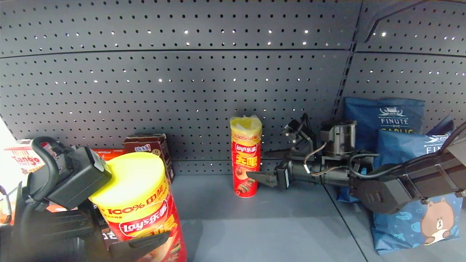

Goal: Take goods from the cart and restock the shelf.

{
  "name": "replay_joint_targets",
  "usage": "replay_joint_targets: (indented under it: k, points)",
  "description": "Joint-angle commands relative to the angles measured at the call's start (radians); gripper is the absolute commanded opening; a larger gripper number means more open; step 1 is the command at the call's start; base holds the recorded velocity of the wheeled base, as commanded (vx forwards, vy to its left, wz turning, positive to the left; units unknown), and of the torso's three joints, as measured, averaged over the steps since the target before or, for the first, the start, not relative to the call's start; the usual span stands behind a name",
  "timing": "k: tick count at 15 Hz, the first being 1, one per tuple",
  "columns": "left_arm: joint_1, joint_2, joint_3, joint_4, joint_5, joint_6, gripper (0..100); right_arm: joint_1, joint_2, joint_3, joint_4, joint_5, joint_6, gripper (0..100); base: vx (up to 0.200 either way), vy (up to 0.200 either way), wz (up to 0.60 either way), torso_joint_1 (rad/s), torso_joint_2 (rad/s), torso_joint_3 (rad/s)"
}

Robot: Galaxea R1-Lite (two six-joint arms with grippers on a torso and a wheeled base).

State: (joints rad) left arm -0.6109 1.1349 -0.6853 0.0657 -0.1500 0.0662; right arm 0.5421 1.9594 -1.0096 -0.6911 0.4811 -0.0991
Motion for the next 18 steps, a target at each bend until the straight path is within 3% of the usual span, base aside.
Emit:
replay_joint_targets:
  k: [1,18]
  points:
    - [0.000,0.000,0.003,0.000,0.000,0.000,0,0.001,0.021,-0.001,-0.001,0.005,-0.001,100,0.000,0.000,0.00,0.000,0.00,0.000]
    - [0.000,0.000,0.021,0.002,-0.002,-0.005,0,0.013,0.204,-0.149,-0.005,-0.015,-0.001,100,0.000,0.000,0.00,0.000,0.00,0.000]
